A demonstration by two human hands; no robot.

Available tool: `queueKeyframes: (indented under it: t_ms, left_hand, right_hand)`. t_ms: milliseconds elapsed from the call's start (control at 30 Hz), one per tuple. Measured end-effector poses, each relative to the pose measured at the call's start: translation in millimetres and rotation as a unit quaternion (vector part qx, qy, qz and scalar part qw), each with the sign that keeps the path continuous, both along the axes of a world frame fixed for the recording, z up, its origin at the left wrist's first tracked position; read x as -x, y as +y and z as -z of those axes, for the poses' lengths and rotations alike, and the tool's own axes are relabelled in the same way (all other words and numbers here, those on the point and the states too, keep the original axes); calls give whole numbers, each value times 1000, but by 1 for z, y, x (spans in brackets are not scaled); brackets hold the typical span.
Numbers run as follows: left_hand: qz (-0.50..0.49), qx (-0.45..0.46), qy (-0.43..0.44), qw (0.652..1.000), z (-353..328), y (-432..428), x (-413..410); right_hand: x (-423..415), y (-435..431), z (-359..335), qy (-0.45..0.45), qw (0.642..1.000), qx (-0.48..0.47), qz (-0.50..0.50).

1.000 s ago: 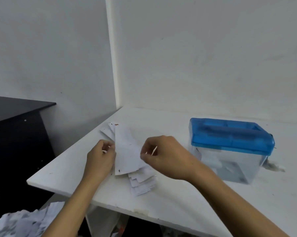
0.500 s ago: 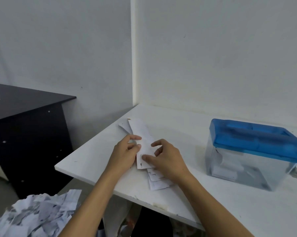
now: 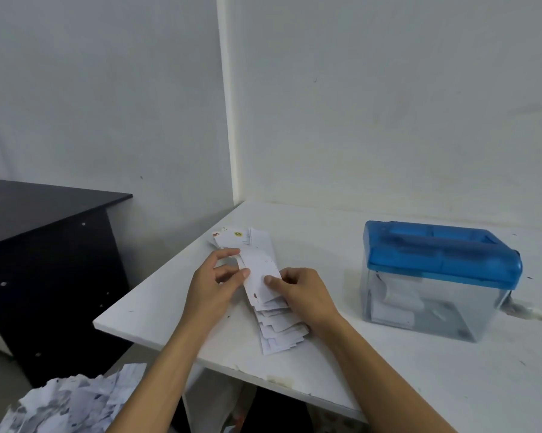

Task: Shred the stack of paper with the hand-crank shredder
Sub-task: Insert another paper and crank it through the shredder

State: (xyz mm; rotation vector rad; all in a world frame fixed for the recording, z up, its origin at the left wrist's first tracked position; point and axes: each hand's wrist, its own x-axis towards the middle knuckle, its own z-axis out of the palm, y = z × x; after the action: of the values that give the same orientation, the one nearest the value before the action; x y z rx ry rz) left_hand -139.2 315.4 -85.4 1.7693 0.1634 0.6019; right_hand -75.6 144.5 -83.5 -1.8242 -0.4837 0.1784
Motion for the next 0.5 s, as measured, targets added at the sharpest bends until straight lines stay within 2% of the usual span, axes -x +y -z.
queueKeyframes:
  t_ms: [133,367,500]
  left_hand:
    - [16,23,-2,1000,0,-2,1]
    - [2,-13,-58,998,-14,-12,1]
    - [-16,46,-88,995,-46,-24,0]
  right_hand:
    - [2,0,-1,-5,1000,-1,-16]
    - [10,0,-14,-63,997,-30,-28]
    - [16,-5,-41,-115,991,-68,-27]
